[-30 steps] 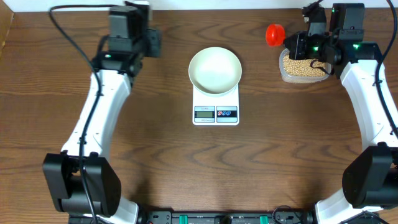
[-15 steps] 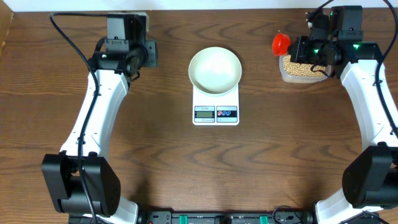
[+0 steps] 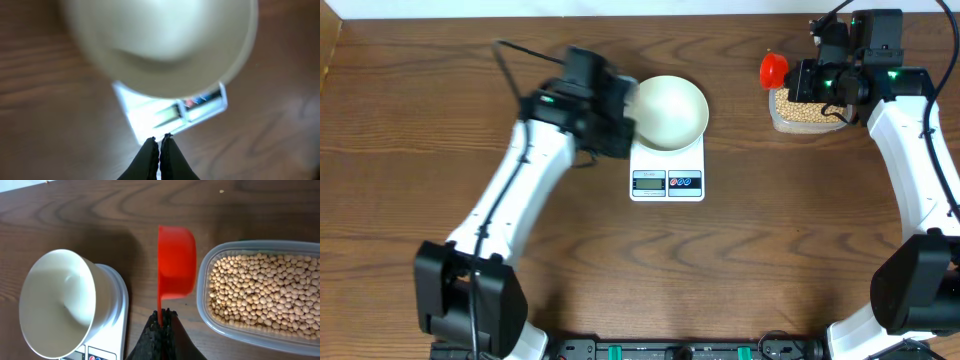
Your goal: Scoop item into bowl and weigh 50g on scale
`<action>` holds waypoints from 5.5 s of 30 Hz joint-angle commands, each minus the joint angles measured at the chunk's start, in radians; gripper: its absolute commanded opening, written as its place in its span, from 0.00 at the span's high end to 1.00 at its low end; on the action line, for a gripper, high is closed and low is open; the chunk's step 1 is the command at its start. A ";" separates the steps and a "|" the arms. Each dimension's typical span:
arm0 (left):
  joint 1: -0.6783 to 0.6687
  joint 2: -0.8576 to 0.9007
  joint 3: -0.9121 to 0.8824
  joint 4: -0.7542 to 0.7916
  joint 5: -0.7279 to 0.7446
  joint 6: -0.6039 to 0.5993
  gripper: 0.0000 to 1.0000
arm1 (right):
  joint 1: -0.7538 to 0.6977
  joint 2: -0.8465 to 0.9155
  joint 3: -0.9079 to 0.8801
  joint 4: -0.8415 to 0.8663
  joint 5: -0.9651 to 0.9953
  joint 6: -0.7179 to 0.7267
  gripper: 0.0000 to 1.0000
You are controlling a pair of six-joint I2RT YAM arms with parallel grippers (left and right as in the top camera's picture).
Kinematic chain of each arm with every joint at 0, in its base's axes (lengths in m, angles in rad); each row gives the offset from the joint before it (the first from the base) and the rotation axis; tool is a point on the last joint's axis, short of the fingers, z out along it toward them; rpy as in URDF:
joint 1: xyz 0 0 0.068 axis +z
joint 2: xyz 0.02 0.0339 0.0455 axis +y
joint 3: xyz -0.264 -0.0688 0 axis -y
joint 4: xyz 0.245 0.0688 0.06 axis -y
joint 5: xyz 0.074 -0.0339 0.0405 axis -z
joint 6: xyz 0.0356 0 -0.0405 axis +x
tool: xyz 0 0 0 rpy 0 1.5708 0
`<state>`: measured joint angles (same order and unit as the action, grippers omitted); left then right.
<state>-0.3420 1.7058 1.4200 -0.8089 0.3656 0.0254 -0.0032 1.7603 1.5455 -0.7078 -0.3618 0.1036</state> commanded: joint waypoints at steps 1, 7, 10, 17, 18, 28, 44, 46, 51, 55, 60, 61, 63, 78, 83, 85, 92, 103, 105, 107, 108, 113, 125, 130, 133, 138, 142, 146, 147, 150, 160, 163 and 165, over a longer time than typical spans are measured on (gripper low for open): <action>-0.069 -0.034 -0.044 0.004 -0.067 -0.039 0.93 | -0.013 -0.008 0.011 -0.007 0.005 -0.017 0.99; -0.190 -0.149 -0.127 0.056 -0.203 -0.134 0.93 | -0.026 -0.008 0.011 -0.018 0.017 -0.034 0.99; -0.234 -0.180 -0.203 0.127 -0.202 -0.177 0.93 | -0.028 -0.008 0.011 -0.018 0.016 -0.033 0.99; -0.277 -0.157 -0.373 0.401 -0.207 -0.165 0.93 | -0.028 -0.008 0.011 -0.018 0.016 -0.033 0.99; -0.277 -0.154 -0.389 0.428 -0.207 -0.149 0.93 | -0.028 -0.008 0.011 -0.018 0.016 -0.033 0.99; -0.278 -0.028 -0.409 0.561 -0.262 -0.018 0.93 | -0.028 -0.008 0.011 -0.018 0.017 -0.030 0.99; -0.286 0.086 -0.409 0.679 -0.262 -0.018 0.93 | -0.028 -0.008 0.011 -0.014 0.023 -0.031 0.99; -0.286 0.100 -0.409 0.680 -0.262 -0.018 0.92 | -0.028 -0.008 0.011 -0.014 0.027 -0.031 0.99; -0.286 0.111 -0.409 0.679 -0.261 -0.018 0.93 | -0.028 -0.008 0.011 -0.015 0.042 -0.031 0.99; -0.290 0.113 -0.409 0.677 -0.261 -0.018 0.93 | -0.028 -0.008 0.011 -0.014 0.042 -0.031 0.99; -0.294 0.136 -0.409 0.681 -0.262 -0.018 0.92 | -0.028 -0.008 0.011 -0.014 0.042 -0.031 0.99; -0.293 0.144 -0.409 0.681 -0.262 -0.018 0.93 | -0.028 -0.008 0.011 -0.015 0.042 -0.031 0.99; -0.293 0.161 -0.409 0.682 -0.262 -0.018 0.93 | -0.028 -0.008 0.011 -0.015 0.042 -0.031 0.99; -0.293 0.186 -0.409 0.676 -0.305 -0.018 0.93 | -0.028 -0.008 0.011 -0.015 0.042 -0.031 0.99; -0.293 0.186 -0.409 0.654 -0.315 -0.018 0.93 | -0.028 -0.008 0.011 -0.015 0.042 -0.031 0.99; -0.293 0.184 -0.409 0.659 -0.314 -0.018 0.93 | -0.028 -0.008 0.011 -0.014 0.042 -0.031 0.99; -0.293 0.043 -0.395 0.649 -0.299 -0.018 0.93 | -0.028 -0.008 0.011 -0.015 0.042 -0.030 0.99; -0.293 -0.322 -0.395 0.521 -0.300 -0.018 0.93 | -0.028 -0.008 0.011 -0.043 0.038 -0.023 0.99; -0.293 -0.350 -0.395 0.480 -0.300 -0.018 0.93 | -0.028 -0.008 0.011 -0.044 0.038 -0.023 0.99; -0.293 -0.356 -0.395 0.439 -0.312 -0.019 0.93 | -0.028 -0.008 0.011 -0.039 0.039 -0.023 0.99; -0.293 -0.354 -0.395 0.418 -0.316 -0.019 0.92 | -0.028 -0.008 0.011 -0.033 0.039 -0.023 0.99; -0.290 -0.332 -0.395 0.311 -0.333 -0.021 0.93 | -0.028 -0.008 0.011 0.014 0.040 -0.034 0.99; -0.290 -0.286 -0.397 0.227 -0.334 -0.083 0.93 | -0.028 -0.008 0.011 0.099 0.047 -0.035 0.99; -0.290 -0.280 -0.397 0.229 -0.484 -0.214 0.93 | -0.028 -0.008 0.011 0.099 0.050 -0.034 0.99; -0.289 -0.280 -0.397 0.245 -0.509 -0.241 0.93 | -0.028 -0.008 0.011 0.101 0.050 -0.034 0.99; -0.287 -0.281 -0.397 0.226 -0.509 -0.230 0.93 | -0.028 -0.008 0.011 0.107 0.050 -0.035 0.99; -0.286 -0.281 -0.397 0.222 -0.504 -0.143 0.93 | -0.028 -0.008 0.011 0.104 0.050 -0.050 0.99; -0.266 -0.282 -0.397 0.222 -0.404 -0.080 0.93 | -0.028 -0.008 0.011 0.099 0.050 -0.053 0.99; -0.254 -0.283 -0.397 0.222 -0.361 -0.073 0.93 | -0.028 -0.008 0.011 0.098 0.050 -0.053 0.99; -0.224 -0.286 -0.397 0.209 -0.281 -0.066 0.93 | -0.028 -0.008 0.011 0.096 0.050 -0.053 0.99; -0.187 -0.393 -0.402 0.116 -0.275 -0.064 0.93 | -0.028 -0.008 0.011 0.092 0.050 -0.053 0.99; -0.187 -0.433 -0.426 0.105 -0.276 -0.067 0.93 | -0.028 -0.008 0.011 0.092 0.050 -0.054 0.99; -0.187 -0.462 -0.451 0.117 -0.276 -0.067 0.93 | -0.028 -0.008 0.011 0.092 0.050 -0.054 0.99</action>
<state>-0.5316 1.2835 1.0088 -0.6956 0.0803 -0.0509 -0.0296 1.7603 1.5455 -0.6155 -0.3168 0.0666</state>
